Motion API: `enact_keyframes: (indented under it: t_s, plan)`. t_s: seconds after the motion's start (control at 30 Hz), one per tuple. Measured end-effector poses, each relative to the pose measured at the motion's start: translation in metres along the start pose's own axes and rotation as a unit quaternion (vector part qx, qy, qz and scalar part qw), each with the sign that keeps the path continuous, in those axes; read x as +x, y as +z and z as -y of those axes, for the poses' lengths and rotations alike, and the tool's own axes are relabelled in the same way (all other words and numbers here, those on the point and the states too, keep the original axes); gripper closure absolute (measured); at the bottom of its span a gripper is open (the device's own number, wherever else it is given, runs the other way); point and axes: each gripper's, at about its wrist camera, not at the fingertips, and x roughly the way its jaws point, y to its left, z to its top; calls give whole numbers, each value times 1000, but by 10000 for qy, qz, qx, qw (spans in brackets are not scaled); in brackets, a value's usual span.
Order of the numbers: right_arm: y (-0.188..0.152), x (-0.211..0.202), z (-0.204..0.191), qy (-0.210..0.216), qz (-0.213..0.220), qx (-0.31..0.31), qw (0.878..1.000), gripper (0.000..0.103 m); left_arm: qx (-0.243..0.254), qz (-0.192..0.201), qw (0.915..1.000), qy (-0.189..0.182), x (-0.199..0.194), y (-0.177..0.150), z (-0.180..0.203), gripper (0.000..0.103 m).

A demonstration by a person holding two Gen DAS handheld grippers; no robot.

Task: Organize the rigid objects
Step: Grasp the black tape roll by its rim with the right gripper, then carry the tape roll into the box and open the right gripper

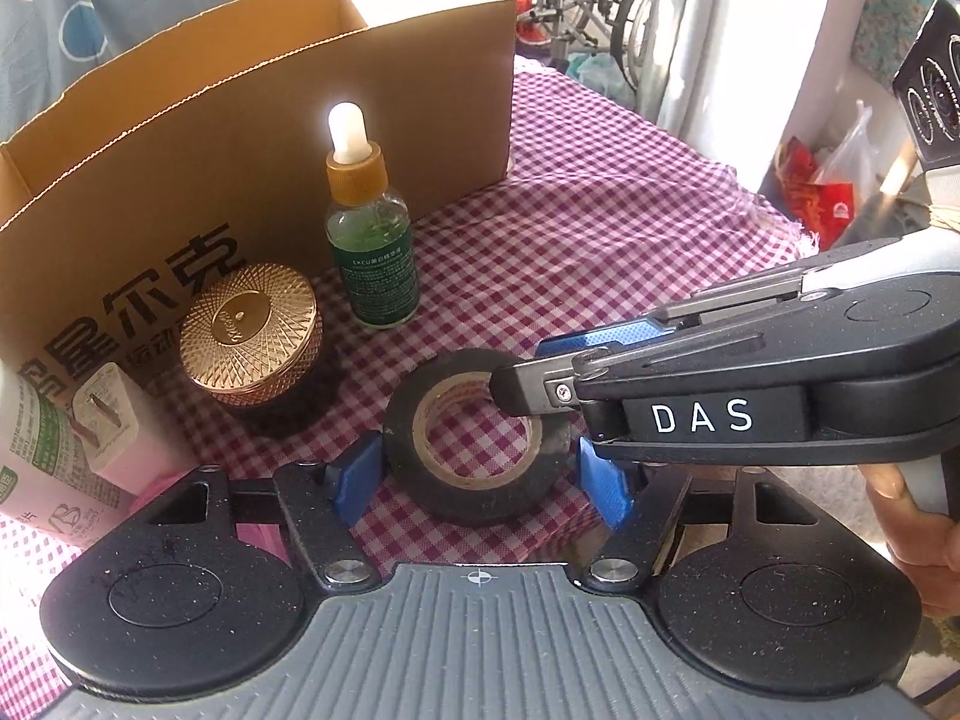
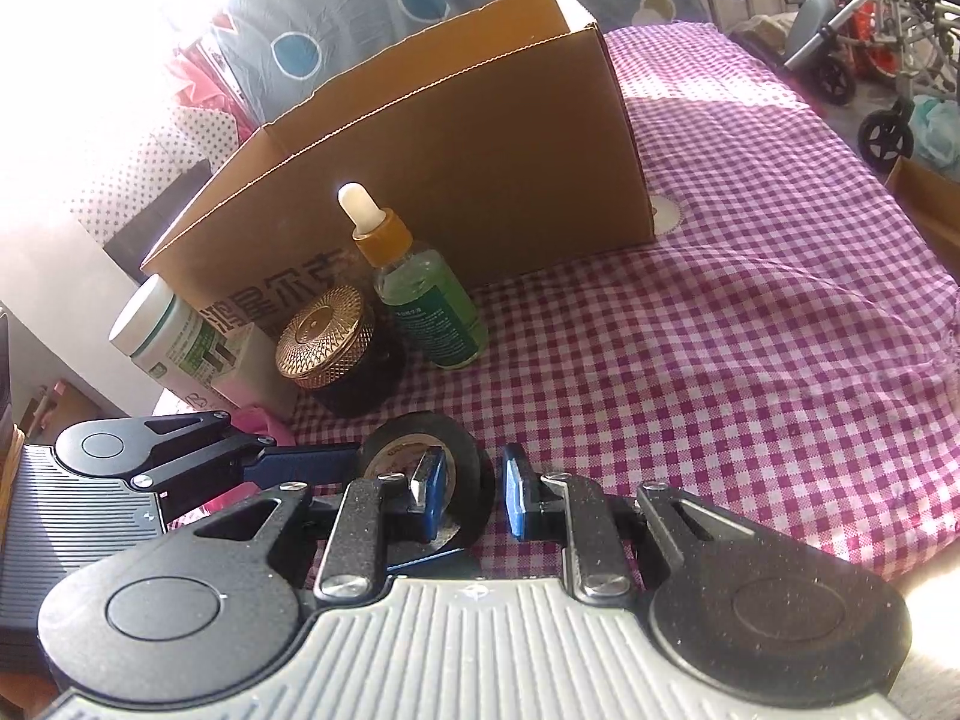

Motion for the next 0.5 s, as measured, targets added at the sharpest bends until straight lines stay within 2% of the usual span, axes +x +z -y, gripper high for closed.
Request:
enact_keyframes:
  t_s: [0.17,0.3,0.5]
  plan:
    - [-3,2,-7,-87,101,-139,9998,80,-86,81,9999,25,1,1,-1,36]
    - [-5,1,-6,-69,94,83,9999,79,-52,99,9999,58,-1,0,1,37]
    - [-5,-21,-25,-87,336,-45,9994,79,-104,408,9990,126,-28,-2,1,37]
